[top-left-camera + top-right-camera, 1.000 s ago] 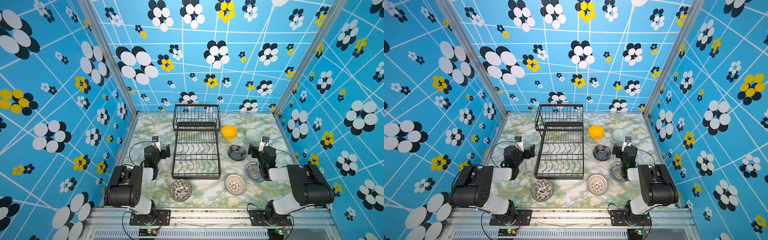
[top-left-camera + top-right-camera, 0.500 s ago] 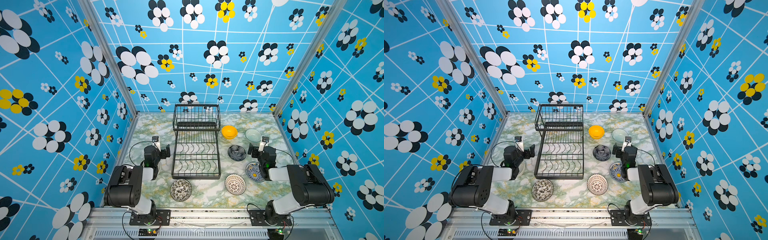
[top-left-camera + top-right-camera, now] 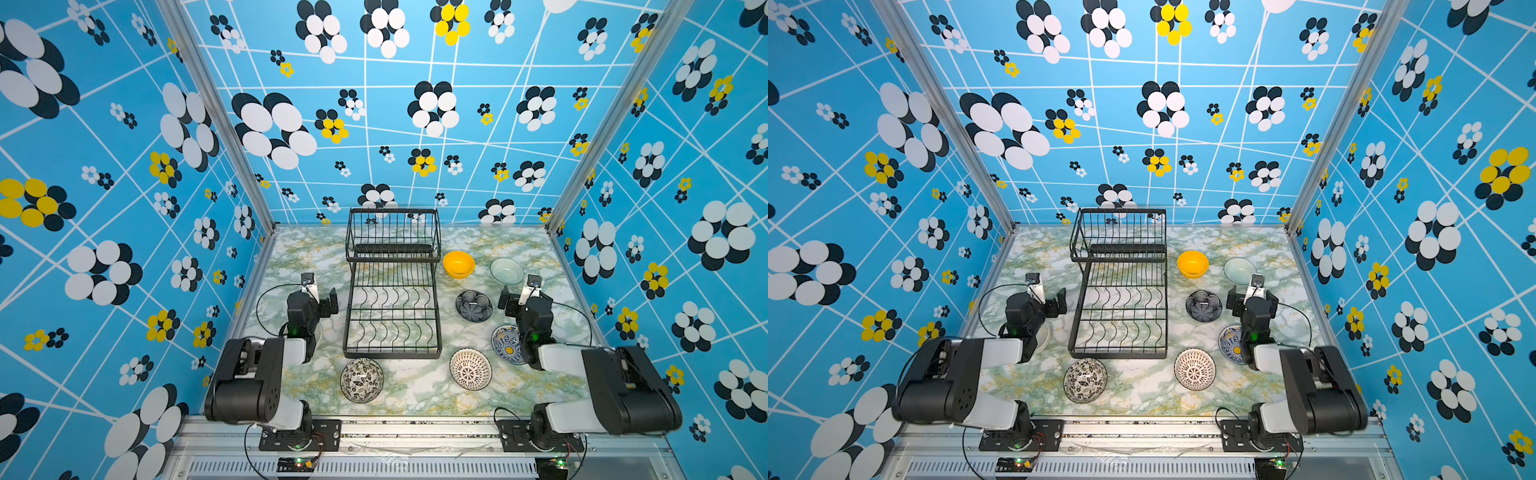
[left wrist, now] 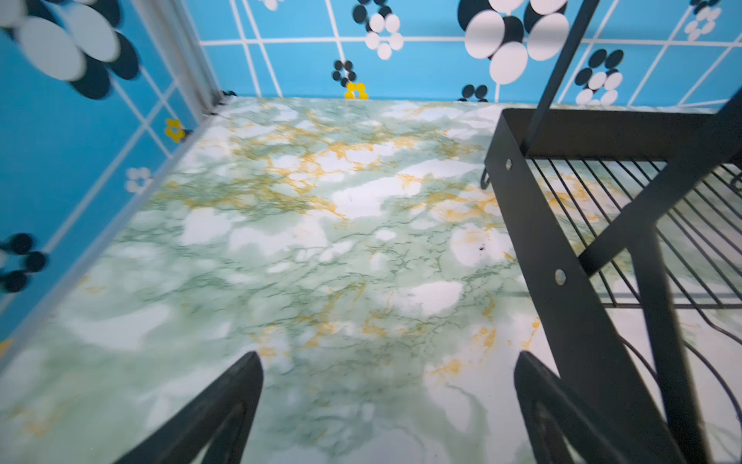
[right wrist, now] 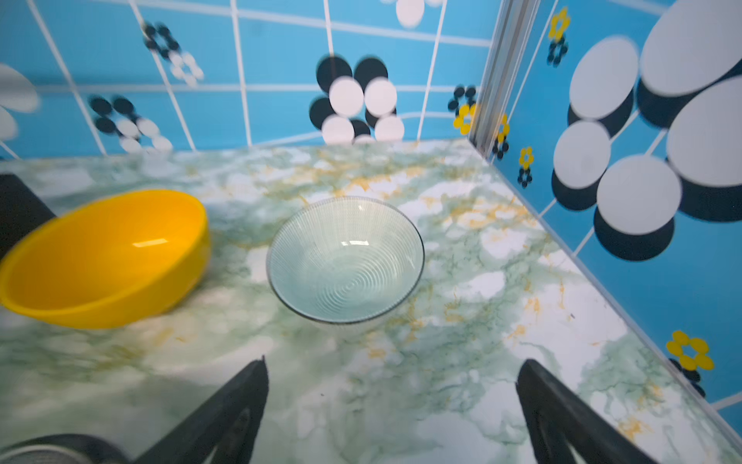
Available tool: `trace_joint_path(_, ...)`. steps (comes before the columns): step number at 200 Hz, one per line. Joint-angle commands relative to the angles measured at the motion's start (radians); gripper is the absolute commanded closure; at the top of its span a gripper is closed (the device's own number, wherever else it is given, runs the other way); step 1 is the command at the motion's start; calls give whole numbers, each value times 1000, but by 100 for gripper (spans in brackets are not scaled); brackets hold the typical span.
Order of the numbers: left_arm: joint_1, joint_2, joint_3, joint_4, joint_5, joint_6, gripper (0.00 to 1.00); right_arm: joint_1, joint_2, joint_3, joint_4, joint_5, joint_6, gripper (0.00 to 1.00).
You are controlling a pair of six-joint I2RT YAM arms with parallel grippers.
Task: Load bowls into a dish rack
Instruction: Pick up the bowl from the middle-left of the table.
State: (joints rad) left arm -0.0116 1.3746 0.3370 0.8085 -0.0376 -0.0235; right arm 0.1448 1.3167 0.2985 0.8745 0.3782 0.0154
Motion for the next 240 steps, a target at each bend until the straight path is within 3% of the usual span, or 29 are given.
trace_joint_path(1,-50,-250,44,-250,-222,-63,2,45,-203,47,-237,78,77,0)
trace_joint_path(31,-132,-459,239,-807,-343,-241,9,71,-338,211,-581,-126,192,0)
trace_joint_path(61,-167,-459,427,-1262,-299,-361,14,213,-280,387,-793,-222,180,0)
trace_joint_path(86,-174,-460,486,-1480,-281,-405,17,381,-200,458,-833,-327,179,0)
trace_joint_path(119,-172,-458,475,-1584,-242,-421,23,646,-38,530,-791,-416,85,0)
trace_joint_path(145,-168,-407,478,-1585,-159,-425,34,786,16,489,-696,-485,-19,0)
trace_joint_path(161,-168,-346,492,-1588,-133,-426,41,815,28,424,-582,-539,-15,0)
trace_joint_path(186,-169,-277,485,-1583,-104,-455,54,864,42,455,-630,-596,-68,1)
trace_joint_path(202,-170,-278,458,-1551,-97,-468,56,872,51,420,-555,-646,-62,1)
trace_joint_path(206,-169,-278,453,-1546,-99,-470,60,872,56,413,-536,-657,-58,0)
trace_joint_path(240,-169,-254,454,-1547,-123,-464,64,887,102,417,-501,-679,-56,0)
